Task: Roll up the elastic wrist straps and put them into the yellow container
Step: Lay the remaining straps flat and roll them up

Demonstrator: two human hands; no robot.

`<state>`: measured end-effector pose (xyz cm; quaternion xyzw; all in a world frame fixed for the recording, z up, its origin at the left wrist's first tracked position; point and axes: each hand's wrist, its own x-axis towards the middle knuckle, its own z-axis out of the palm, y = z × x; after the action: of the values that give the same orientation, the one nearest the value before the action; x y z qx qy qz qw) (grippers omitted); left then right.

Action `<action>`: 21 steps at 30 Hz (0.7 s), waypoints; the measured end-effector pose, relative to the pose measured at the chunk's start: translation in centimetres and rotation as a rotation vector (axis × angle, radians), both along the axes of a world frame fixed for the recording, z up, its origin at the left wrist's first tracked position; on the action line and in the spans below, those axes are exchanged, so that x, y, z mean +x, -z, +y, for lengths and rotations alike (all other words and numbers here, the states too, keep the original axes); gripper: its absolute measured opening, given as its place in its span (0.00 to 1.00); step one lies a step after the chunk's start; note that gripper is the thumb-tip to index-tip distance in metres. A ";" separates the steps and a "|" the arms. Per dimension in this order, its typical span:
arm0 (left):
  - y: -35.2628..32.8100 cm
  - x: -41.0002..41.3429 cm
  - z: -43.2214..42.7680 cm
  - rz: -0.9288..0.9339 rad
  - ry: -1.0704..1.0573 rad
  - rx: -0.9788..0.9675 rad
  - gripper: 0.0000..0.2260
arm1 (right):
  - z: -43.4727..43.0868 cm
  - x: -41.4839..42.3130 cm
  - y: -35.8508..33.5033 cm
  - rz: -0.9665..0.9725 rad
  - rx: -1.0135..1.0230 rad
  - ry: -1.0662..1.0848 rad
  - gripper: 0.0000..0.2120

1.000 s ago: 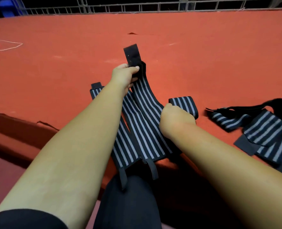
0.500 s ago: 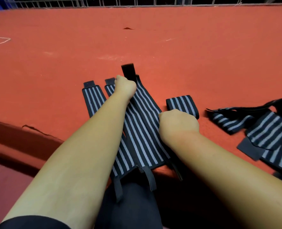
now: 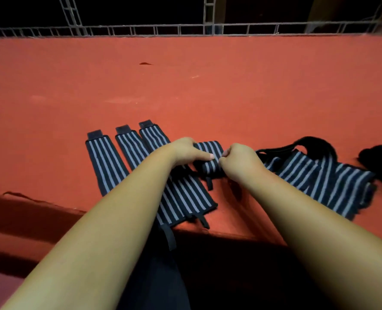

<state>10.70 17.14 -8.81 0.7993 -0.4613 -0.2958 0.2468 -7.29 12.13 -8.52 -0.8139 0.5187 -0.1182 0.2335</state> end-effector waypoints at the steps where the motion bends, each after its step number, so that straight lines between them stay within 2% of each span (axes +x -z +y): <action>1: -0.1 -0.4 0.1 0.042 -0.013 -0.016 0.34 | -0.4 -0.5 0.1 -0.002 0.014 0.011 0.08; 3: -0.2 -1.3 0.3 0.196 -0.030 -0.089 0.29 | -0.9 -1.3 0.2 -0.008 0.049 0.019 0.06; 5: -0.2 -1.9 0.6 0.374 -0.028 -0.154 0.28 | -1.0 -2.1 0.0 -0.035 0.118 -0.007 0.09; 8: -0.9 -3.1 0.9 0.489 -0.019 -0.243 0.20 | -1.1 -3.4 -0.5 -0.182 0.215 -0.003 0.21; 11: -2.9 -5.3 1.0 0.621 -0.012 -0.340 0.15 | -1.1 -5.0 -2.3 -0.254 0.148 0.051 0.34; 14: -4.7 -8.4 -0.3 0.663 0.050 -0.395 0.15 | -1.2 -7.8 -4.5 -0.306 0.120 0.112 0.35; 19: -6.5 -16.2 -2.7 0.701 0.119 -0.365 0.05 | -1.9 -13.8 -6.1 -0.409 0.077 0.261 0.34; 21: -6.3 -19.3 -3.8 0.723 0.149 -0.339 0.06 | -2.8 -16.5 -6.0 -0.431 0.061 0.338 0.31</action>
<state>-8.59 13.33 -2.53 0.5562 -0.4437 -0.4945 0.4992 -23.78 9.31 -2.52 -0.6645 0.5889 -0.3100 0.3398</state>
